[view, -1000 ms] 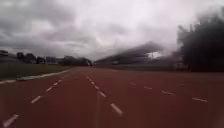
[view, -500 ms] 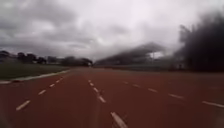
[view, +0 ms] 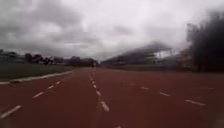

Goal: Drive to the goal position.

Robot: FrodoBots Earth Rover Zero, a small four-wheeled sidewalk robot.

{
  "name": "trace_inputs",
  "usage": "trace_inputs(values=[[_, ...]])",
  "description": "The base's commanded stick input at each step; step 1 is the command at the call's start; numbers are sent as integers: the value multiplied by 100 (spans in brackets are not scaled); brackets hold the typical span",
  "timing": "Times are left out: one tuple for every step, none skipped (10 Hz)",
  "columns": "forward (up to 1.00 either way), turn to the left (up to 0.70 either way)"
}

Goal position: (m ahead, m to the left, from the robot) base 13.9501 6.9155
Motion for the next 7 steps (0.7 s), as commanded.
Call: trace_inputs(values=[[70,35],[70,35],[70,35],[70,35],[70,19],[70,0],[70,0]])
